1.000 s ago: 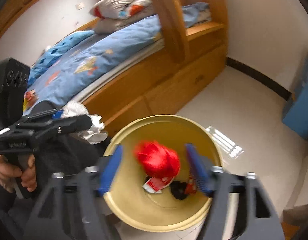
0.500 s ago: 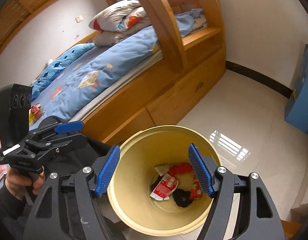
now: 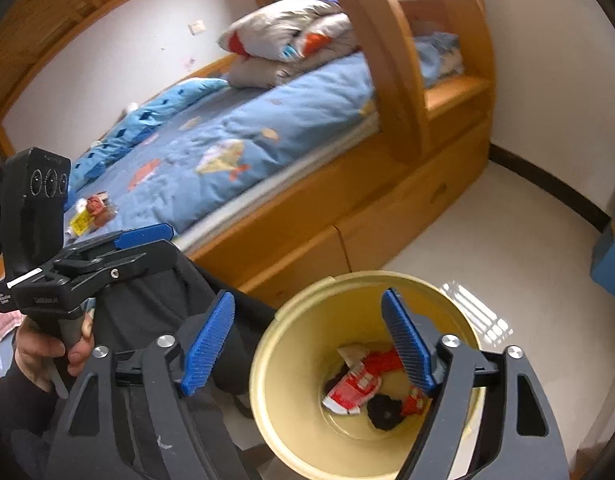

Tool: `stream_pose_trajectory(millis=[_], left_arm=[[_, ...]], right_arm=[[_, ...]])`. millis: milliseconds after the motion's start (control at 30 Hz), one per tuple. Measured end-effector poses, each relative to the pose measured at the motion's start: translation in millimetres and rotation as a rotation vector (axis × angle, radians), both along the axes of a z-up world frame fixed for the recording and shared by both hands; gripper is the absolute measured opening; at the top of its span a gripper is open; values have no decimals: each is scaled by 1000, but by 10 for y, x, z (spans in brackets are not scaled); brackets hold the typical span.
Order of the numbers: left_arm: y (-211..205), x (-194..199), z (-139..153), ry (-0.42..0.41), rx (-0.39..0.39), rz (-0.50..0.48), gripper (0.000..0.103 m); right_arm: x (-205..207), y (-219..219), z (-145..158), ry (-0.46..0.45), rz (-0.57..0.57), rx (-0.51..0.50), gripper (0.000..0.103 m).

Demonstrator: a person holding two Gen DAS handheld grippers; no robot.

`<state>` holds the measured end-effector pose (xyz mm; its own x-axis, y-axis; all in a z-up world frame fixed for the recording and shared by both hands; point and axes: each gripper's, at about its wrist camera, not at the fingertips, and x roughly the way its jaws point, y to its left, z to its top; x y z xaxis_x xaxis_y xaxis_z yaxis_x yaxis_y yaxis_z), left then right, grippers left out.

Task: Collect trash
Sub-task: 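Return both tools to the remaining trash on the quilt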

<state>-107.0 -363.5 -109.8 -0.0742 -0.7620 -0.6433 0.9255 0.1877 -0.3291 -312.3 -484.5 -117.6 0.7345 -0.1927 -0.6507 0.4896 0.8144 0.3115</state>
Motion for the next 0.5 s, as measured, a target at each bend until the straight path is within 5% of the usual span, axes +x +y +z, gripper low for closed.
stream_pose_trajectory(millis=[333, 500], left_arm=[[767, 693, 334, -101, -64, 258, 97], [1325, 1024, 534, -227, -62, 419, 99]], right_arm=[[773, 364, 320, -138, 153, -84, 93], [1258, 644, 485, -241, 290, -115, 94]])
